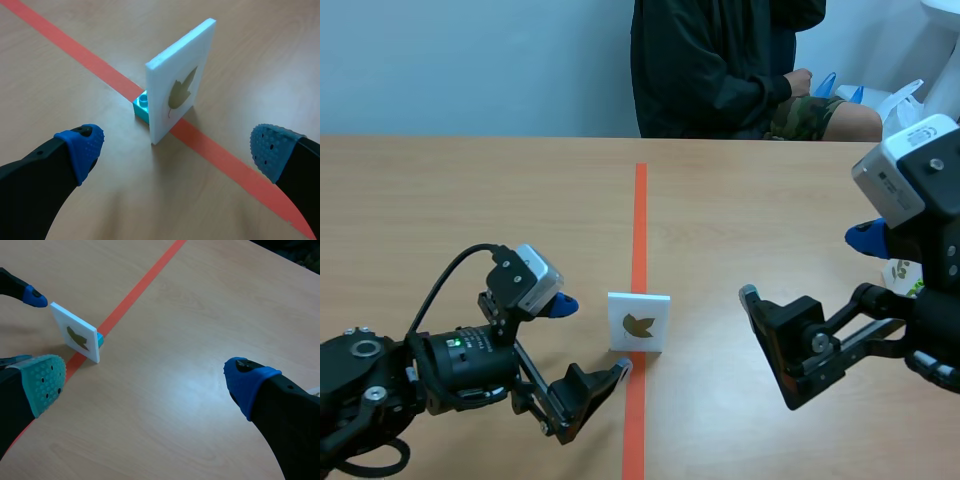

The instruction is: Sort the leaf by its shape. The table is split by an orange tape line. A compound leaf with several leaflets goes to the left side, a simple leaf with one blade goes to the right side. Return to the home posture when a red brick is placed on the table.

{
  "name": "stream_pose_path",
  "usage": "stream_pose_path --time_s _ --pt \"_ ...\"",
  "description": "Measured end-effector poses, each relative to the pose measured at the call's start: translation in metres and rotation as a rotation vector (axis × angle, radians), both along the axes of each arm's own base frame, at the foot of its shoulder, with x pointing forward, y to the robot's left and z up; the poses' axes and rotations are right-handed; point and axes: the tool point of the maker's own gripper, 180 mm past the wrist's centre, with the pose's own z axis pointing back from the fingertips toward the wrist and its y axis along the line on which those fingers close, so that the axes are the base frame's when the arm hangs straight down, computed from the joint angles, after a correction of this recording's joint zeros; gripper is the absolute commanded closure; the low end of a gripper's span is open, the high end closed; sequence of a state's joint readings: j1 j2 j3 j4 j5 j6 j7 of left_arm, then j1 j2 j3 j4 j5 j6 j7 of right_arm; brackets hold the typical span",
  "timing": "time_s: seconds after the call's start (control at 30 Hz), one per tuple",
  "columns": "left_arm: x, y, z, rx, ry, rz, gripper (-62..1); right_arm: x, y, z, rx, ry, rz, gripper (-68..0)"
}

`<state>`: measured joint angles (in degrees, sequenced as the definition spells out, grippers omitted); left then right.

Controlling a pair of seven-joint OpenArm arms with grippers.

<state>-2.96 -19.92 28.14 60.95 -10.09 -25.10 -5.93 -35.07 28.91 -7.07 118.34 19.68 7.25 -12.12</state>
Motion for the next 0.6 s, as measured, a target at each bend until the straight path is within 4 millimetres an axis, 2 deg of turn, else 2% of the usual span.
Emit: stream_pose_path --time_s 0.2,0.4,0.6 --pt "0.005 -0.024 -0.005 -0.012 -0.012 -0.043 -62.3 0.000 0.000 0.000 0.000 0.000 0.000 -67.9" --pt "0.006 -0.049 0.000 -0.036 -0.046 -0.098 -62.3 0.000 0.000 0.000 -0.004 -0.001 0.001 -67.9" --pt "0.021 -0.050 -0.005 -0.016 -0.053 -0.057 -62.3 0.000 0.000 0.000 -0.004 -0.001 0.001 -67.9"
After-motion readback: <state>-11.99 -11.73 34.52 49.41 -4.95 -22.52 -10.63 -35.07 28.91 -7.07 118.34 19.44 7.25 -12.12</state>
